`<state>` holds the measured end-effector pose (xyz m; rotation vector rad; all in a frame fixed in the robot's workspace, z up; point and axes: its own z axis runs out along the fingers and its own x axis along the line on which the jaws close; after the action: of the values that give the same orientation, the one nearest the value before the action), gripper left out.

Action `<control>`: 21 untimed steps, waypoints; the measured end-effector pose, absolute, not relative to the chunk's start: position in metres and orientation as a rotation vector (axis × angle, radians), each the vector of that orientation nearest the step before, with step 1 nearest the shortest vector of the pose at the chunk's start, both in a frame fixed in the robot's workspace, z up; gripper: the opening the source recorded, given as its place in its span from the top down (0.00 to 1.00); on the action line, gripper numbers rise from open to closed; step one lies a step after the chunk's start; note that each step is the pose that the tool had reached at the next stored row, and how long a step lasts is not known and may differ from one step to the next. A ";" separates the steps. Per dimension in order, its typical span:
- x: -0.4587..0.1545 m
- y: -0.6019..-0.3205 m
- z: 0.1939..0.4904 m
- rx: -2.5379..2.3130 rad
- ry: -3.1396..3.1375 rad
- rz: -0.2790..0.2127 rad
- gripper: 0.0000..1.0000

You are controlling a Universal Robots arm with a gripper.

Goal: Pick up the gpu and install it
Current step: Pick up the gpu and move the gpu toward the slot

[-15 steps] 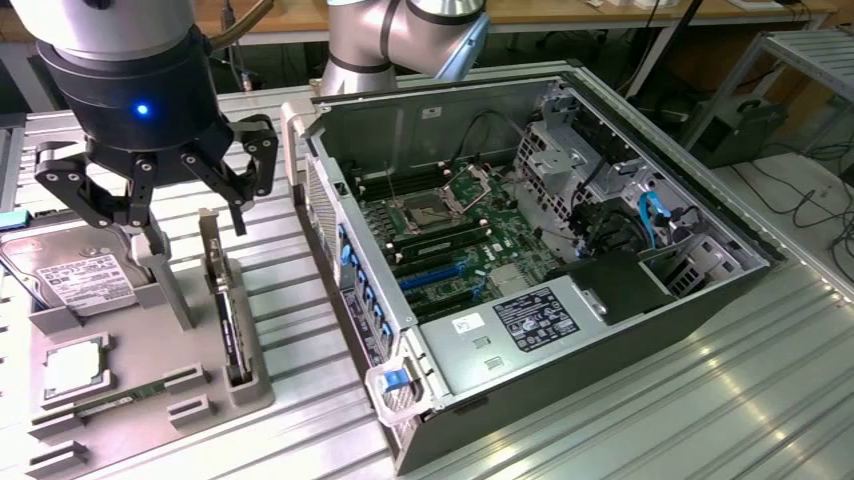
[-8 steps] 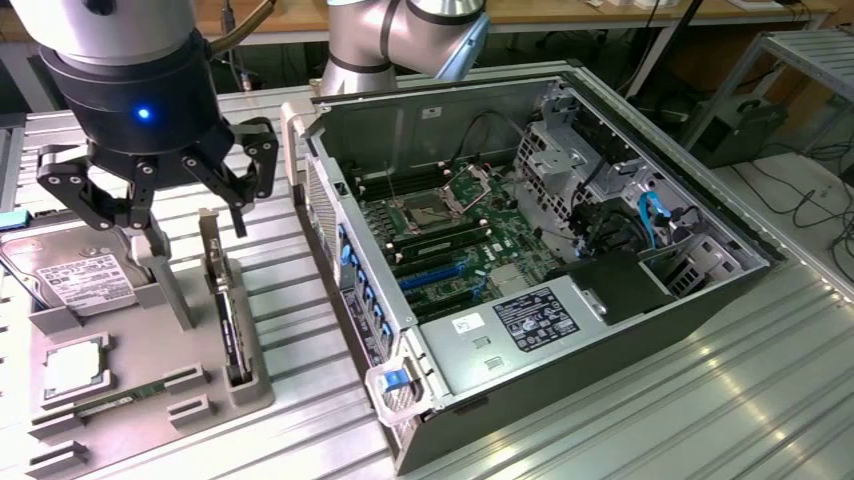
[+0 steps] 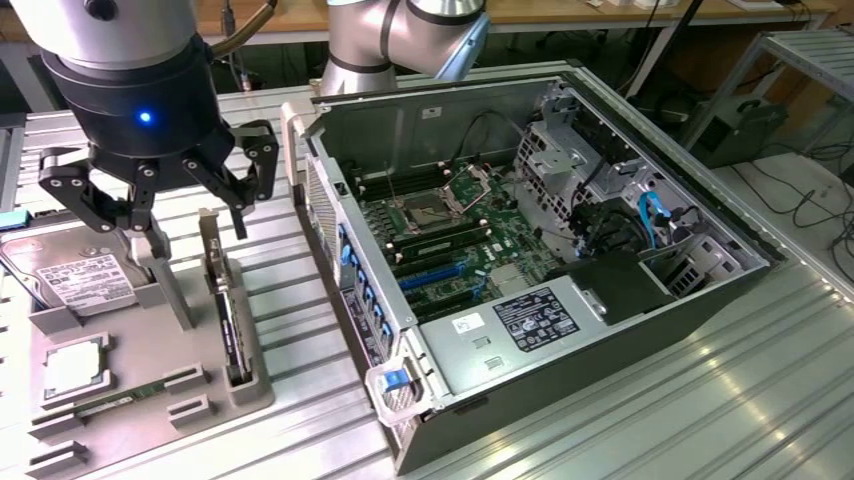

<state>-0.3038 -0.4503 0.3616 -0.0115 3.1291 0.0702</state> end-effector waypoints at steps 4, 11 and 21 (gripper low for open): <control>-0.304 -0.450 0.361 -0.012 3.129 0.070 0.34; -0.304 -0.450 0.358 -0.012 3.129 0.070 0.34; -0.304 -0.451 0.353 -0.019 3.129 0.069 0.34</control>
<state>-0.3038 -0.4508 0.3532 -0.0190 3.1292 0.0691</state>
